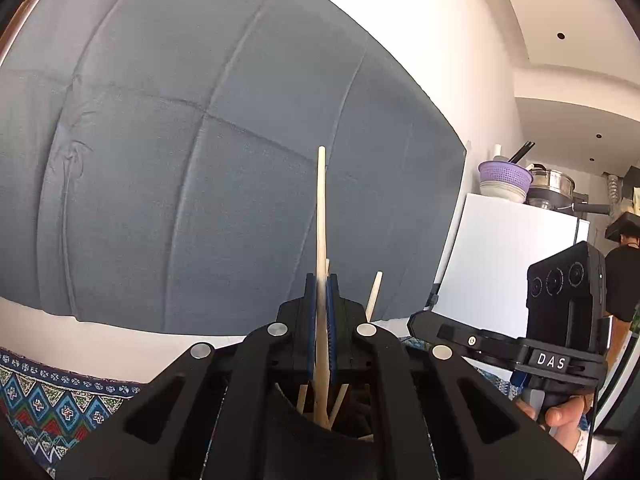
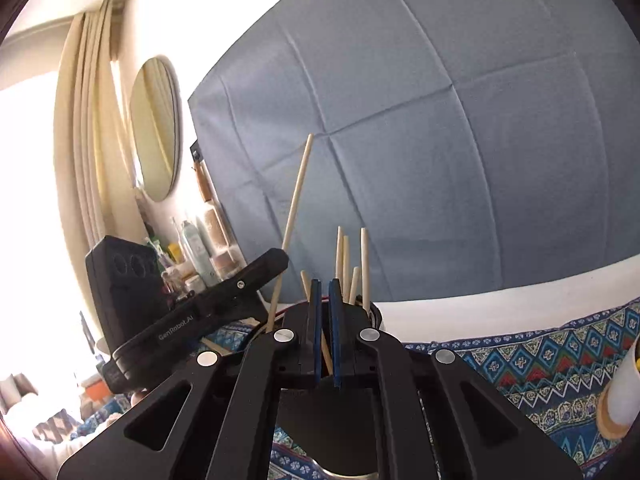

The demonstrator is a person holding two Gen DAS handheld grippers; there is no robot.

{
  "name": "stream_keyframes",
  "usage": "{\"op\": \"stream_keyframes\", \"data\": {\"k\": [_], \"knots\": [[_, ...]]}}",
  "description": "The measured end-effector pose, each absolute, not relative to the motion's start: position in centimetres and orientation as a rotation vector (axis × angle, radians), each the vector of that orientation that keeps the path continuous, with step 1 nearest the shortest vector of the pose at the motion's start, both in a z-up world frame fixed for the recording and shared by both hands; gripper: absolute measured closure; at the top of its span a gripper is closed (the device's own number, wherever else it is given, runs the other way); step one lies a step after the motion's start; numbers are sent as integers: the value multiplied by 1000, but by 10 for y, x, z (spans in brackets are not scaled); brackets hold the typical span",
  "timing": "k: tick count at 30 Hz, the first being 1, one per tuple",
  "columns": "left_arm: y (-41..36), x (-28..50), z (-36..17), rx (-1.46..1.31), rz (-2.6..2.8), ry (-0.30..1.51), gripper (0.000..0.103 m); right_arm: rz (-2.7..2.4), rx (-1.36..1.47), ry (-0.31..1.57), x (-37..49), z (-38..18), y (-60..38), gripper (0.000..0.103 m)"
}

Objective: Organize utensils
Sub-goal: 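Open the left tool to drop its stick into the cup while the right tool releases its stick, then move the left tool back down to the last sticks while the right tool returns too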

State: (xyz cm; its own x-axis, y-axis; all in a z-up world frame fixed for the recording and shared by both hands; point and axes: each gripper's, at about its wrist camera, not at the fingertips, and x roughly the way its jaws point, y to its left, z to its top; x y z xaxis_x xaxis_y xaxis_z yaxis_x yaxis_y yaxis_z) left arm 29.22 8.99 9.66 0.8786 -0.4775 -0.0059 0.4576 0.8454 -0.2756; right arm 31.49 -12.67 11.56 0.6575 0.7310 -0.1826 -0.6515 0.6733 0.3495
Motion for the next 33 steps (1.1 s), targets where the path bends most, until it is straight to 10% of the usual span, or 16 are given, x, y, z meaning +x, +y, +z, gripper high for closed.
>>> {"op": "stream_keyframes", "data": {"k": [7, 20, 33], "knots": [[101, 270, 97, -249, -453, 45, 89, 781, 240, 311, 311, 118, -132, 95], [110, 216, 136, -214, -237, 125, 10, 647, 219, 375, 297, 135, -162, 77], [71, 179, 115, -125, -117, 481, 6, 442, 116, 681, 267, 109, -183, 31]]}}
